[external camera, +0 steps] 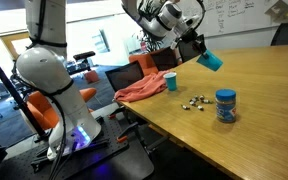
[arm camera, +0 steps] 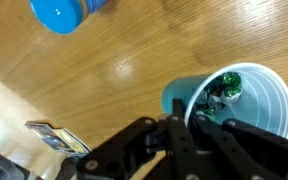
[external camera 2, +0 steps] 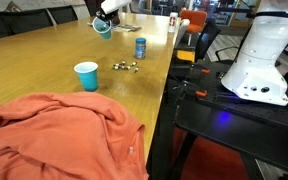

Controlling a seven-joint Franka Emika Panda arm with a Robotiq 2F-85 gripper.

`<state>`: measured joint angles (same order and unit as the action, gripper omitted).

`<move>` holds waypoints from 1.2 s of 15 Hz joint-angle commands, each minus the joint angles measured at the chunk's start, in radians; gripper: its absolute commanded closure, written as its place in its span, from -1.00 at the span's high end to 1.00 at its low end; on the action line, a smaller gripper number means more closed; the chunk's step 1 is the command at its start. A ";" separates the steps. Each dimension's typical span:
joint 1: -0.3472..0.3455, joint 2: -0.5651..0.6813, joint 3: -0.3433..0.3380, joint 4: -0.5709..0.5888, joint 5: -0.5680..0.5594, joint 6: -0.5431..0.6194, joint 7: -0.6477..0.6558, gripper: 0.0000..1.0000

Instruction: Pour some candy out of the cup on the right

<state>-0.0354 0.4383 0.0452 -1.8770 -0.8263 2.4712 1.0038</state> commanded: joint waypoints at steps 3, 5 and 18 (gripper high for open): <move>0.000 -0.026 -0.065 -0.035 0.320 0.087 -0.197 -0.98; 0.016 -0.022 -0.091 -0.024 0.420 0.075 -0.262 -0.98; -0.048 0.060 -0.084 0.016 1.025 0.077 -0.612 -0.98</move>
<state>-0.0792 0.4690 -0.0393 -1.8803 0.1348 2.5434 0.4294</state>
